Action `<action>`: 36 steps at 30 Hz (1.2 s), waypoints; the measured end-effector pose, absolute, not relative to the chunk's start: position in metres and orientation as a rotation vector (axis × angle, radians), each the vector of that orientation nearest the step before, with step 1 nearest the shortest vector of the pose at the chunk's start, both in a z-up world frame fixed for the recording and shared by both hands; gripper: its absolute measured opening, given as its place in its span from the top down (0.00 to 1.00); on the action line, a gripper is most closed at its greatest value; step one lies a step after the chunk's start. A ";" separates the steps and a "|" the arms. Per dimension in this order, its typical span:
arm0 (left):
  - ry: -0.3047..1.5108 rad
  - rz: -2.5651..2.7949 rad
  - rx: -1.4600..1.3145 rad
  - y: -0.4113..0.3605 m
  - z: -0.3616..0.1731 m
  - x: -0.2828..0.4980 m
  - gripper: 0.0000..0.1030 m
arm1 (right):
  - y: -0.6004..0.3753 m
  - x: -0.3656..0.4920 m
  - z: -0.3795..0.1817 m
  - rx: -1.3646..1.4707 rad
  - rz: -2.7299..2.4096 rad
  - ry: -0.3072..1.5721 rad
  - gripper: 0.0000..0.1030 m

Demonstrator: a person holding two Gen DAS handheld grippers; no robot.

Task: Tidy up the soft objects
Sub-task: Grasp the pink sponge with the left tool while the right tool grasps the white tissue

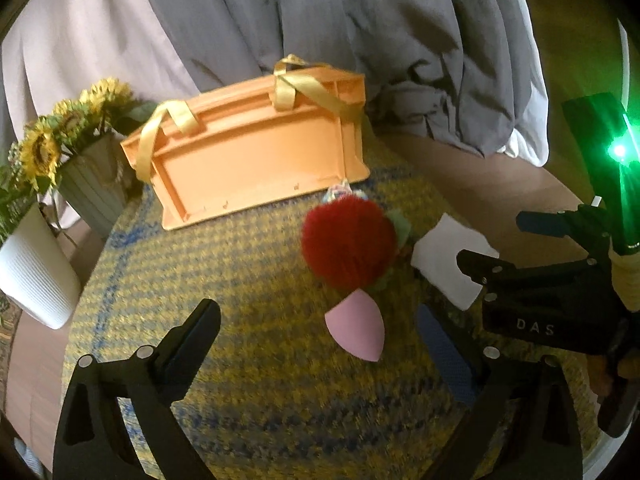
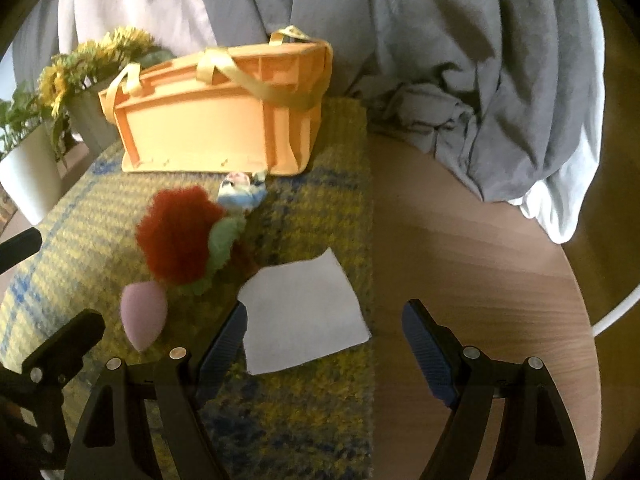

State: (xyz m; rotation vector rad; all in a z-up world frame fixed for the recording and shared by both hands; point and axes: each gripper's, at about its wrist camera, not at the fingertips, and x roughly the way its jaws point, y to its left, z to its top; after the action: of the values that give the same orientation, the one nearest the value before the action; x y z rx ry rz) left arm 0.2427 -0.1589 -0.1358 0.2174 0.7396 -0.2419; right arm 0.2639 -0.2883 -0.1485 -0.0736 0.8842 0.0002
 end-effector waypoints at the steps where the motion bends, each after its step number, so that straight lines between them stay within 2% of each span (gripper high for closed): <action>1: 0.748 -0.243 0.213 -0.159 -0.139 0.244 0.04 | -0.289 0.265 -0.152 -0.073 0.006 0.890 0.22; 10: 0.802 -0.275 0.178 -0.165 -0.157 0.255 0.09 | -0.294 0.274 -0.171 -0.034 0.041 0.931 0.27; 12: 0.810 -0.282 0.172 -0.167 -0.159 0.257 0.11 | -0.295 0.276 -0.174 -0.030 0.049 0.935 0.33; 16: 0.827 -0.293 0.168 -0.170 -0.164 0.261 0.14 | -0.295 0.278 -0.181 -0.029 0.065 0.947 0.37; 22: 0.850 -0.314 0.160 -0.171 -0.170 0.265 0.24 | -0.289 0.275 -0.183 -0.083 0.074 0.931 0.46; 25: 0.861 -0.321 0.153 -0.171 -0.173 0.268 0.37 | -0.282 0.273 -0.183 -0.121 0.085 0.920 0.52; 30: 0.890 -0.337 0.133 -0.170 -0.176 0.272 0.62 | -0.274 0.269 -0.181 -0.159 0.102 0.909 0.71; 33: 0.887 -0.341 0.131 -0.169 -0.177 0.272 0.63 | -0.273 0.267 -0.179 -0.154 0.109 0.907 0.83; 36: 0.878 -0.339 0.127 -0.168 -0.174 0.269 0.63 | -0.274 0.265 -0.176 -0.132 0.102 0.901 0.85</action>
State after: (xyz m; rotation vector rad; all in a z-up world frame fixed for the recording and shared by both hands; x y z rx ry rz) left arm 0.2687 -0.1684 -0.1737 0.1274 0.8777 -0.3393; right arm 0.2646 -0.2738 -0.1756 -0.1323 0.9012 0.1015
